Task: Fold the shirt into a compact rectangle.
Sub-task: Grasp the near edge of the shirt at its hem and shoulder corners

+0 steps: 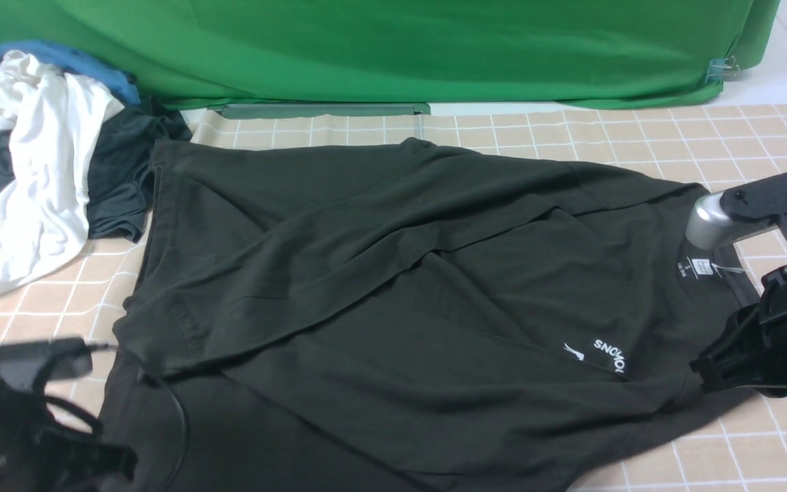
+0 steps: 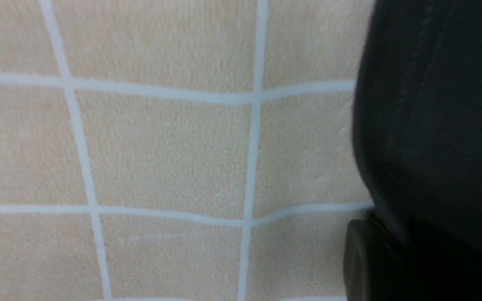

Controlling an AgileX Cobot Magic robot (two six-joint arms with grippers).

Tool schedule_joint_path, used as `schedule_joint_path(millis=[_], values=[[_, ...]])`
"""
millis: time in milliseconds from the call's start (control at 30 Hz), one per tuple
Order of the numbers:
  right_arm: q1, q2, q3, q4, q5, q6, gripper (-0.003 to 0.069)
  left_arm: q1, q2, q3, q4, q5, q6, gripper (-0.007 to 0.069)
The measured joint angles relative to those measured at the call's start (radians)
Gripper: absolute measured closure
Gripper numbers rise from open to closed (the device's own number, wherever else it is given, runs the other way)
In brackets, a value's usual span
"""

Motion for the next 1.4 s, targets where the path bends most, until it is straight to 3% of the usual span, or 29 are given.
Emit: schedule_joint_path(millis=[267, 433, 700, 800, 967, 1067, 1133, 1400], values=[[-0.041, 0.018, 0.0, 0.0, 0.034, -0.005, 0.0588, 0.0, -0.123, -0.114, 0.013, 0.14, -0.025, 0.0605], [-0.06, 0.08, 0.0, 0.013, 0.082, -0.092, 0.0552, 0.0, -0.238, -0.117, 0.011, 0.209, -0.055, 0.0605], [0.085, 0.264, 0.0, 0.071, -0.003, -0.336, 0.02, 0.0, -0.292, -0.117, 0.006, 0.218, -0.076, 0.0605], [0.114, 0.342, 0.0, 0.071, -0.048, -0.377, 0.0126, 0.0, -0.293, -0.117, 0.003, 0.216, -0.076, 0.0605], [0.132, 0.441, 0.001, 0.066, -0.118, -0.415, 0.0097, 0.0, -0.293, -0.117, 0.002, 0.205, -0.08, 0.0605], [0.134, 0.461, 0.001, 0.057, -0.186, -0.417, 0.0104, 0.0, -0.293, -0.117, -0.001, 0.195, -0.08, 0.0605], [0.138, 0.462, 0.001, 0.056, -0.228, -0.418, 0.0146, 0.0, -0.293, -0.117, -0.002, 0.181, -0.08, 0.0605], [0.139, 0.486, 0.001, 0.055, -0.266, -0.446, 0.0554, 0.0, -0.293, -0.117, -0.021, 0.139, -0.102, 0.0605]])
